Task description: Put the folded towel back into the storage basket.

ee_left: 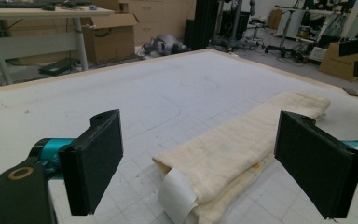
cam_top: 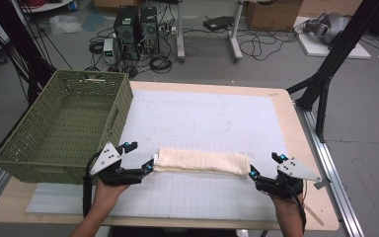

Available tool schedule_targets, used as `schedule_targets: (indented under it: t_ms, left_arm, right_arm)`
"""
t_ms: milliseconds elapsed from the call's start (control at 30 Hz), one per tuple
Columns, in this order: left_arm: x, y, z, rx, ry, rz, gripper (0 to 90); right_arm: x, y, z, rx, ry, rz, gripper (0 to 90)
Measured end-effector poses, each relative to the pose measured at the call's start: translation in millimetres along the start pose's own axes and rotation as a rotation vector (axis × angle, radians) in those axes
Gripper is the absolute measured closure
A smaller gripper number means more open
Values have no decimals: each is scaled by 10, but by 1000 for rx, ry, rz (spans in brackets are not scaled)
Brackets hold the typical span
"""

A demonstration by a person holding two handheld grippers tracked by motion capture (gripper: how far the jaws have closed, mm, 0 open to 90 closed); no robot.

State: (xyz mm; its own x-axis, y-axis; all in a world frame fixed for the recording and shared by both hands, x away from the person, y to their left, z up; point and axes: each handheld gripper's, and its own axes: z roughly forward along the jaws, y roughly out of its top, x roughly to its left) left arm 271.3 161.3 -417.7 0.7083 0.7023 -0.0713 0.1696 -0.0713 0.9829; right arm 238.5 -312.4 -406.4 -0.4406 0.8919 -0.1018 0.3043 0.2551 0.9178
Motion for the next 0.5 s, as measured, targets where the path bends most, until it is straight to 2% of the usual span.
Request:
schedule_targets:
  t_ms: [500]
  left_arm:
    - [-7,1,14,10,-8,2,161]
  right_arm:
    - [-25,-14,-25,3,-7,11,150]
